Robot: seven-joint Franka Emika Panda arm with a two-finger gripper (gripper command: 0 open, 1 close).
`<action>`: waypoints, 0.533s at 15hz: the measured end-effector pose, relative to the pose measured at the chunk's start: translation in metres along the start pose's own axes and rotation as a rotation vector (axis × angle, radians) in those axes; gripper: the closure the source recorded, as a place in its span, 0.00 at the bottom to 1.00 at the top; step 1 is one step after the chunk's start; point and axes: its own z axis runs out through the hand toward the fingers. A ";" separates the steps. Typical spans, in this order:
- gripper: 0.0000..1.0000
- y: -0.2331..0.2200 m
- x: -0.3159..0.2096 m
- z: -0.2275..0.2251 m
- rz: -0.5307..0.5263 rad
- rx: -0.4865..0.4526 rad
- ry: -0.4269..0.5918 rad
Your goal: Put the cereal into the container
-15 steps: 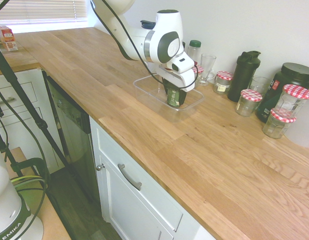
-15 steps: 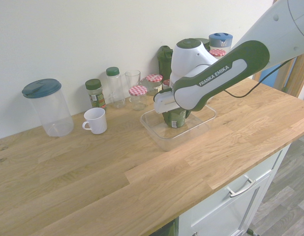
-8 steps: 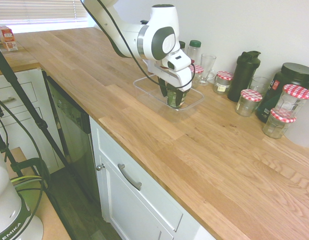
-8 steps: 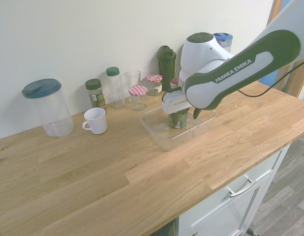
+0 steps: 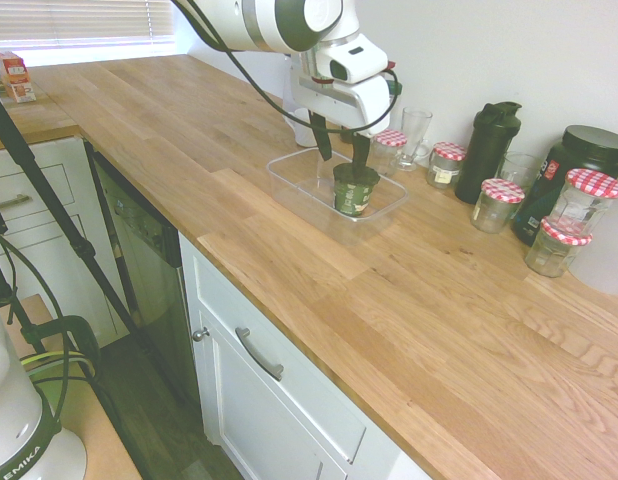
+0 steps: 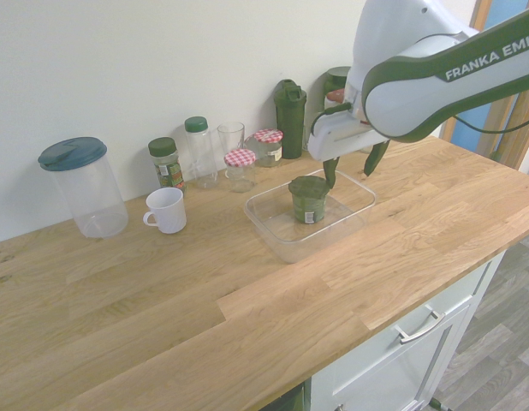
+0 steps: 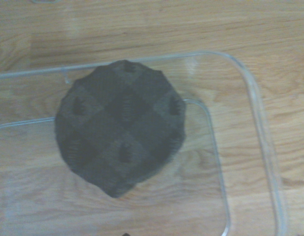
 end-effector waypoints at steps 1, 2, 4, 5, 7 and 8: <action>0.00 0.008 0.011 -0.003 0.009 -0.019 -0.019; 0.00 0.014 0.019 -0.006 0.010 -0.032 -0.043; 0.00 0.024 0.030 -0.013 0.008 -0.069 -0.089; 0.00 0.028 0.034 -0.016 0.005 -0.085 -0.100; 0.00 0.037 0.038 -0.013 0.005 -0.124 -0.126; 0.00 0.042 0.040 -0.011 0.006 -0.136 -0.140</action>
